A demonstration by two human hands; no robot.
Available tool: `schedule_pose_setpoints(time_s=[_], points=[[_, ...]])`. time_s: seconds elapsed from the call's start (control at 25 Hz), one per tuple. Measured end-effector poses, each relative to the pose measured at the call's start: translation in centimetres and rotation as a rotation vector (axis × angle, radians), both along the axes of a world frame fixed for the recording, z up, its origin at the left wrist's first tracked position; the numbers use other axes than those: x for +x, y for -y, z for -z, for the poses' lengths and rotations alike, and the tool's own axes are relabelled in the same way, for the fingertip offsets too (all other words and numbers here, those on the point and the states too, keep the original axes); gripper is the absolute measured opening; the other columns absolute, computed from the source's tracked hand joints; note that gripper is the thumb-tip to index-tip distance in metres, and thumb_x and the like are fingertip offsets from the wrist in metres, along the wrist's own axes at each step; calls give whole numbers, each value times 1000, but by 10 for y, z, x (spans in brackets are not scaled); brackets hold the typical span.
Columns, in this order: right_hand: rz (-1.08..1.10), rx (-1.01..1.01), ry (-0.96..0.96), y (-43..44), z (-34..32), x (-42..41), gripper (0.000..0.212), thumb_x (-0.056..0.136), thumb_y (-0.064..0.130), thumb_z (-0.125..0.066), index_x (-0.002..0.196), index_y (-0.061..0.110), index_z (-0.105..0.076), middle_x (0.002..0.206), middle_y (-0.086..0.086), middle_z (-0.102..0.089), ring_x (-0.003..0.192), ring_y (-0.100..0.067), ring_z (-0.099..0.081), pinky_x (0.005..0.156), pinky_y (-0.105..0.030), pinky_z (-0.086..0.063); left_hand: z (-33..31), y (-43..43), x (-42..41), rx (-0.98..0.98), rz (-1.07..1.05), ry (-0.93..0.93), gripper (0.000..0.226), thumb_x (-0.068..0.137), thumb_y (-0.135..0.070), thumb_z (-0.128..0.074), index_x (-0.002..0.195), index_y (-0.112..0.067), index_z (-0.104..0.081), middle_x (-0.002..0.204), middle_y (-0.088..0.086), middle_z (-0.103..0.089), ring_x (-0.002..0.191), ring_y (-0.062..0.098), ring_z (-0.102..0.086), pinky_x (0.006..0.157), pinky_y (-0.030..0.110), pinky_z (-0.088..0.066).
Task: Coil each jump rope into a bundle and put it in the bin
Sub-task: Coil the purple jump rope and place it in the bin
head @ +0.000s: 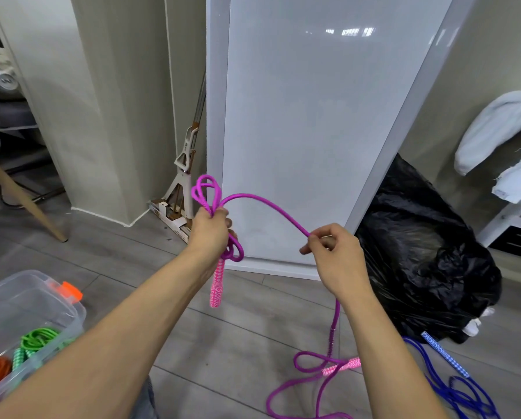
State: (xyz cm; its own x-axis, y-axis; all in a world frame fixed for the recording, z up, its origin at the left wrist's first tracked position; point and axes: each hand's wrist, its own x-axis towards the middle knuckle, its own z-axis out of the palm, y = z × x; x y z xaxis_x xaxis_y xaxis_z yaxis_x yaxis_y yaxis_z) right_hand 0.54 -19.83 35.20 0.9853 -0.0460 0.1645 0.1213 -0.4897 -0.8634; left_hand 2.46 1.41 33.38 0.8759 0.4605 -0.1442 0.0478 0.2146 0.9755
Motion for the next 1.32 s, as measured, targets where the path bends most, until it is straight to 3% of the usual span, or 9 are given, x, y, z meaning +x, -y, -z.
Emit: schedule_pose_setpoints(time_s=[0.08,0.2,0.44,0.56,0.84,1.04,1.16,1.24,1.32], points=[[-18,89,41,-7,-1,-3,8,96,19,-62,91,23,-67,73,2,-75,40,-4,-42,48,-25,-34,-3,9,-5,-58,121,9,13,105,-17,-41,103,-9,-51,69,4,-60,57,22,-59,71,41,-50],[-58,130,63,-20,0,-9,8,96,22,-67,92,26,-72,68,1,-73,50,-1,-55,51,-17,-39,-6,24,-15,-28,272,12,15,106,-18,-39,106,-9,-52,87,9,-76,74,29,-73,83,46,-56],[-195,65,44,-38,8,-16,16,99,11,-57,100,18,-72,86,5,-74,74,2,-71,60,-8,-46,-1,39,-19,-73,293,16,17,102,-13,-49,101,-3,-62,88,16,-72,91,41,-71,85,57,-57],[-256,19,19,-42,11,-16,23,100,7,-50,107,17,-69,97,5,-74,79,2,-73,62,-10,-49,0,42,-21,-156,313,-2,19,103,-10,-46,109,2,-59,91,22,-69,90,38,-72,82,52,-59],[-172,-17,-5,-40,14,-15,8,97,16,-63,97,24,-63,94,7,-75,68,5,-69,52,-6,-42,2,42,-22,-161,407,-72,22,103,-10,-46,104,5,-63,91,20,-68,89,33,-70,80,47,-60],[-196,-59,14,-42,8,-17,6,97,27,-65,97,33,-67,86,13,-71,63,4,-62,48,-8,-39,-3,37,-16,-157,272,-24,12,101,-3,-41,101,-5,-52,94,21,-68,88,36,-71,88,52,-57],[-204,-120,-29,-39,7,-17,7,100,38,-59,96,32,-61,82,10,-68,60,-1,-56,52,-14,-37,-13,23,-11,-300,143,71,11,103,-4,-36,101,-5,-46,76,9,-58,65,29,-68,72,46,-60],[-305,-106,-116,-34,8,-14,14,100,39,-57,92,28,-64,69,5,-68,51,-2,-50,56,-23,-39,-16,11,-5,-428,68,112,10,103,-5,-37,98,-6,-45,66,5,-49,49,21,-59,54,38,-58],[-427,-83,-185,-30,8,-13,22,100,37,-57,88,24,-70,54,6,-56,45,-5,-43,55,-25,-36,-18,2,-3,-531,54,132,8,103,-6,-38,98,-7,-45,61,3,-44,44,17,-48,47,29,-51]])
